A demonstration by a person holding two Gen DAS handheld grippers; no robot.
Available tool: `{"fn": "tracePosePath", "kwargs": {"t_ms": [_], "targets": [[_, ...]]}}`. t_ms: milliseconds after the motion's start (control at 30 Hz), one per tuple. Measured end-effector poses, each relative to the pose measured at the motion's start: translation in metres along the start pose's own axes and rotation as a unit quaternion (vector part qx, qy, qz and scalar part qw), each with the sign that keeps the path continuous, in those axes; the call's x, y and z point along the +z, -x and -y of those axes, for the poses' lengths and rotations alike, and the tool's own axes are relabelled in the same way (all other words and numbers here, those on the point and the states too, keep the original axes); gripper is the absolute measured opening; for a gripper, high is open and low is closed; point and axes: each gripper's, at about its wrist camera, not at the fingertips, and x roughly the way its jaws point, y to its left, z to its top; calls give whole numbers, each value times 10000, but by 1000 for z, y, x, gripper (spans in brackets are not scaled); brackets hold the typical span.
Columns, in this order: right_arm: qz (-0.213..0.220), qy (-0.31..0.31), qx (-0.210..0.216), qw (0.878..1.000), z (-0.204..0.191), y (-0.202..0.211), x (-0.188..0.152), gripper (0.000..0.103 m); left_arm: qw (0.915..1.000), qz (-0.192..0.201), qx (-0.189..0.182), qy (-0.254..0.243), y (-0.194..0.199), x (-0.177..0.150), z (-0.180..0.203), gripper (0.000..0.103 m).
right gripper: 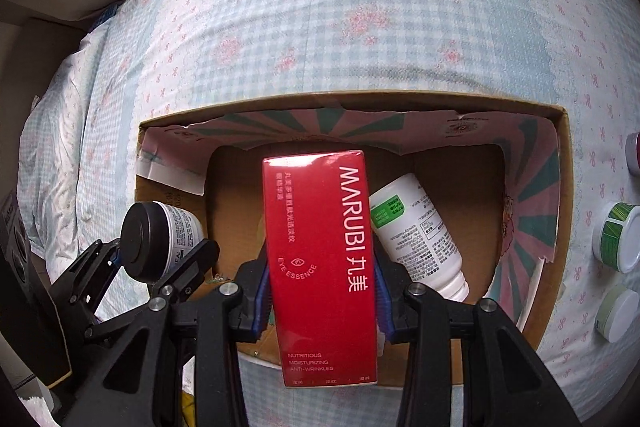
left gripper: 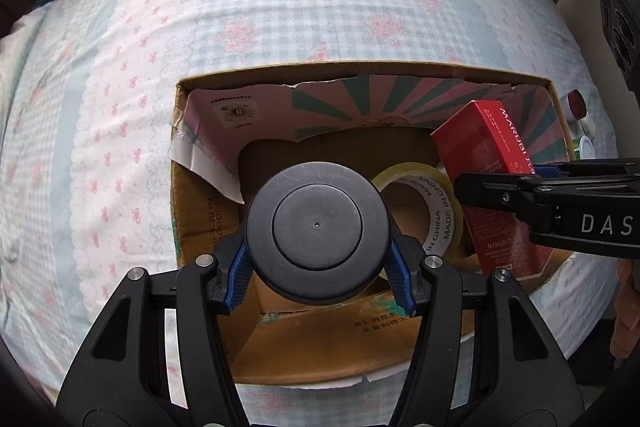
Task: Organize rigid objects
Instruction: 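Carry black jar and red box into the cardboard box and release both, then withdraw both tools and move toward the remaining jars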
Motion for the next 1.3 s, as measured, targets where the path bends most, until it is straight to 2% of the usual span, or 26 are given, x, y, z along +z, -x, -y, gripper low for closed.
{"fn": "tracePosePath", "kwargs": {"t_ms": [200,267,300,333,367,400,467,633,733,1033,1300], "targets": [[-92,-288,44,9995,7,-13,9,39,9998,-158,-7,-151,-8,7,-1,53],[-36,-427,-86,9990,9,-14,13,40,9997,-208,38,-150,-6,8,-1,61],[-4,-460,-111,9989,9,-13,14,46,9997,-143,74,-179,-1,8,0,83],[43,-509,-51,9987,8,-10,16,62,9998,-10,72,-206,6,7,0,103],[111,-547,23,9984,9,-6,16,78,9996,152,43,-222,15,5,0,103],[198,-588,130,9980,9,-1,16,103,9994,229,-17,-243,21,3,0,103],[238,-660,301,9971,10,6,15,103,9993,229,-2,-285,28,-1,-1,103],[323,-588,28,9977,8,18,3,103,9998,168,-20,-112,34,-13,-10,103],[367,-616,26,9974,6,25,-5,103,9998,191,-77,85,42,-18,-17,103],[577,-632,7,9963,-7,56,-26,103,9983,573,-20,110,86,-27,-24,103],[825,-345,-238,9957,-34,112,-58,103,9945,1044,44,84,154,-48,-25,103]]}}
